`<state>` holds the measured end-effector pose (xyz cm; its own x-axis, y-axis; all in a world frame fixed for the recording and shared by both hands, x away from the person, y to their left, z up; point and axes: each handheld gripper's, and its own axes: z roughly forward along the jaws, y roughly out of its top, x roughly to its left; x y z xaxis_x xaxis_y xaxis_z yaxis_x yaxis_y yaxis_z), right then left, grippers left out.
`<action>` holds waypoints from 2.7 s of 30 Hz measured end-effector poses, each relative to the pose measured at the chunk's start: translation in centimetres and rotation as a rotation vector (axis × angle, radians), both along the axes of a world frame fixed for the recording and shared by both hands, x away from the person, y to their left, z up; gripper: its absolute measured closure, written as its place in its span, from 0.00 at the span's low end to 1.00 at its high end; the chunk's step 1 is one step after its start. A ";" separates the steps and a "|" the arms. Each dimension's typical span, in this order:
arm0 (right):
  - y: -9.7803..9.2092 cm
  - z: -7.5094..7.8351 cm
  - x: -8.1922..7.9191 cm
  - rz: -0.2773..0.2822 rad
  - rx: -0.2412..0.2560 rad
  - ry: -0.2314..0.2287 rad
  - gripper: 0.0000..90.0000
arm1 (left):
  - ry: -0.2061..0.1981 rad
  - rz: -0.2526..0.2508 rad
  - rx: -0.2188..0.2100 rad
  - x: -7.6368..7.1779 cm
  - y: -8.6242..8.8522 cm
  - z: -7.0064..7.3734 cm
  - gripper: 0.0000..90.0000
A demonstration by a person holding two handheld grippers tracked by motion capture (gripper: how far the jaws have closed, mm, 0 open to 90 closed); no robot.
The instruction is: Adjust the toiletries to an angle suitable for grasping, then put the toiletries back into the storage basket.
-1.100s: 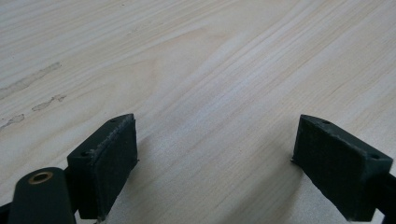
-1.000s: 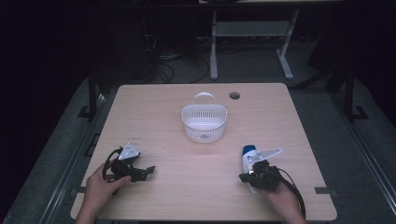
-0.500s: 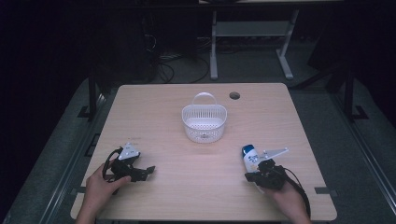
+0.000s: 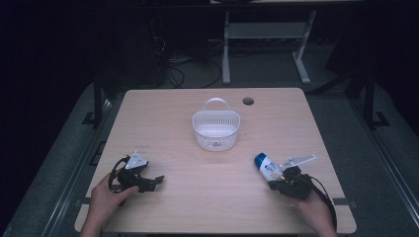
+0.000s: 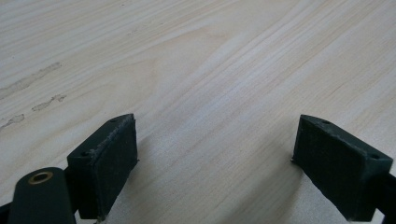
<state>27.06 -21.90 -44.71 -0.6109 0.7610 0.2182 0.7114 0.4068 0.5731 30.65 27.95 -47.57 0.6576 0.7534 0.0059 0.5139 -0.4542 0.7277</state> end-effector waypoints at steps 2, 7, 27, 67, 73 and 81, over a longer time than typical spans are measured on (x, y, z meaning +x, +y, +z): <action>-0.4 0.0 0.0 -0.010 -0.002 0.000 1.00 | 0.000 0.000 0.000 0.0 0.0 0.0 0.15; -0.9 0.0 0.1 -0.022 0.001 0.001 0.99 | 0.000 0.000 0.000 0.0 0.0 0.0 0.15; -0.5 0.8 -0.2 0.012 0.084 -0.015 0.55 | 0.003 -0.010 0.005 0.1 0.1 0.0 0.15; -2.6 3.2 3.5 -0.103 0.015 -0.077 0.16 | 0.001 -0.005 0.000 0.1 0.0 0.0 0.15; -2.1 3.4 4.5 -0.083 -0.013 -0.066 0.15 | 0.001 -0.005 0.000 0.1 0.0 0.0 0.15; -0.7 3.3 5.8 -0.026 -0.080 -0.047 0.16 | 0.002 -0.005 0.000 0.1 0.0 0.0 0.15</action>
